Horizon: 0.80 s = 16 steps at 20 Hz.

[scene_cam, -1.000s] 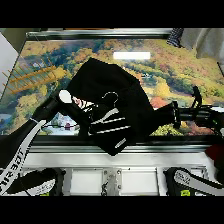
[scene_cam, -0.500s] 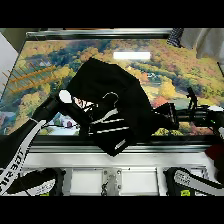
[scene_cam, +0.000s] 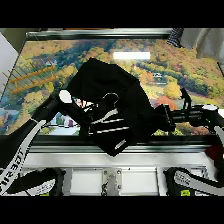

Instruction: Fold the clothes and pants, and hang the long-sleeved shirts on hangers.

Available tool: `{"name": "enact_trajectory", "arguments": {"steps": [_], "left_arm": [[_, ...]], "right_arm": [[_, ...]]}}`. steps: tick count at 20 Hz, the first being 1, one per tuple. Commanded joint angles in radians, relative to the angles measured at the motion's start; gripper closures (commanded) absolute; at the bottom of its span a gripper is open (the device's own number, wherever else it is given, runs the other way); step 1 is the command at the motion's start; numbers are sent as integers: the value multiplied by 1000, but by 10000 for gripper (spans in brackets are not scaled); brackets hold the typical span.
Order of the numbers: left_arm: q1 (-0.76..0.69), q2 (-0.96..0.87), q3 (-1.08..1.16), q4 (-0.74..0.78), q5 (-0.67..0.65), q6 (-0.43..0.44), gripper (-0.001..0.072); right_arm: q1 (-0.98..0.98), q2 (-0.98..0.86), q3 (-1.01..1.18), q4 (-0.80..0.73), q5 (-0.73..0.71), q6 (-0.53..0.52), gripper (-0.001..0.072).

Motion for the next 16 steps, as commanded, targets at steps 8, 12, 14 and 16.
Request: {"name": "enact_trajectory", "arguments": {"steps": [8, 12, 14, 16], "left_arm": [[1, 0, 0, 0, 0, 1, 695], [1, 0, 0, 0, 0, 1, 694], [1, 0, 0, 0, 0, 1, 695], [1, 0, 0, 0, 0, 1, 695]], "right_arm": [[72, -43, 0, 11, 1, 1, -8], [70, -43, 0, 12, 2, 2, -8], [70, -43, 0, 12, 2, 2, -8], [70, -43, 0, 12, 2, 2, -8]]}}
